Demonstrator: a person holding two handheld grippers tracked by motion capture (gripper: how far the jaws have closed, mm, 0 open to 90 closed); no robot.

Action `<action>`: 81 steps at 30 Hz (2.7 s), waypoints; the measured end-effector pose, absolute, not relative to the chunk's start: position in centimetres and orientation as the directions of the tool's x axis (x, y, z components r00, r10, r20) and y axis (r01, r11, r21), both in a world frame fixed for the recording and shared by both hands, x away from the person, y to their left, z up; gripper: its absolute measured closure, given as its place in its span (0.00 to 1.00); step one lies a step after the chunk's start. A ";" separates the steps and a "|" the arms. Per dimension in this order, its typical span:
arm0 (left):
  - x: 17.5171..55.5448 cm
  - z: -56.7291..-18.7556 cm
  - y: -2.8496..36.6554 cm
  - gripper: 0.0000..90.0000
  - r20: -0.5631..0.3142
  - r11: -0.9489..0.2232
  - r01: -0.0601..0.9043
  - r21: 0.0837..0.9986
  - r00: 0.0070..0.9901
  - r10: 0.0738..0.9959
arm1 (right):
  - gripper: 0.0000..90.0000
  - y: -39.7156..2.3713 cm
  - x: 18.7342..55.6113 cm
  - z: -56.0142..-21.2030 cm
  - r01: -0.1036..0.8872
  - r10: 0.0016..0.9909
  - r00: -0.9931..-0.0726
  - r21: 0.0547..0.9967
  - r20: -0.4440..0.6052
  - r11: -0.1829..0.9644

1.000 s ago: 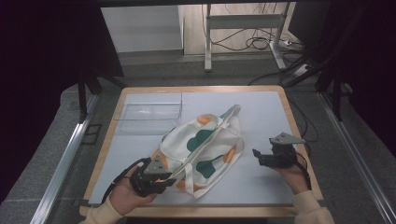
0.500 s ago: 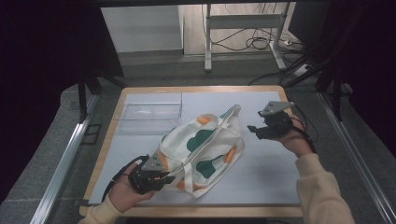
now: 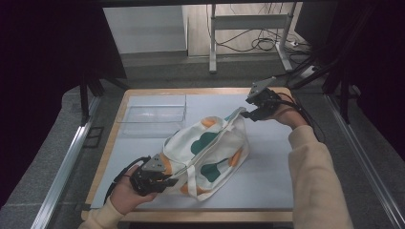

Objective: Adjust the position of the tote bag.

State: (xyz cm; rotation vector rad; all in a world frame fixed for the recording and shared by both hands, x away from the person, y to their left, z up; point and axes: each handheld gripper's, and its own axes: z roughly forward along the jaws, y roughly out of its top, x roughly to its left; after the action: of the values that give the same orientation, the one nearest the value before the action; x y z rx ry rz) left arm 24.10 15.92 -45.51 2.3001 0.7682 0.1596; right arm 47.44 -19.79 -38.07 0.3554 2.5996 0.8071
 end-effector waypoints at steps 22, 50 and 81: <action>24.4 -45.8 16.4 0.92 -0.110 -0.573 0.496 0.652 0.809 0.577 | 0.84 -17.7 49.8 -41.4 0.094 0.268 -0.925 0.518 -0.271 0.850; 26.9 -41.4 19.4 0.95 0.013 -0.582 0.479 0.657 0.765 0.644 | 0.89 -23.1 41.5 -36.2 0.124 0.349 -0.887 0.573 -0.303 0.811; 33.7 -43.0 18.5 0.94 -0.016 -0.594 0.489 0.639 0.781 0.625 | 0.89 -28.1 35.2 -40.8 0.239 0.479 -0.852 0.658 -0.211 0.714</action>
State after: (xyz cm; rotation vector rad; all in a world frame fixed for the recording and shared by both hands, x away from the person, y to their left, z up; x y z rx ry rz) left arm 33.69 18.46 -43.01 2.3269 0.8242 0.2763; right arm 35.24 -28.13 -40.77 0.5578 2.5533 0.9071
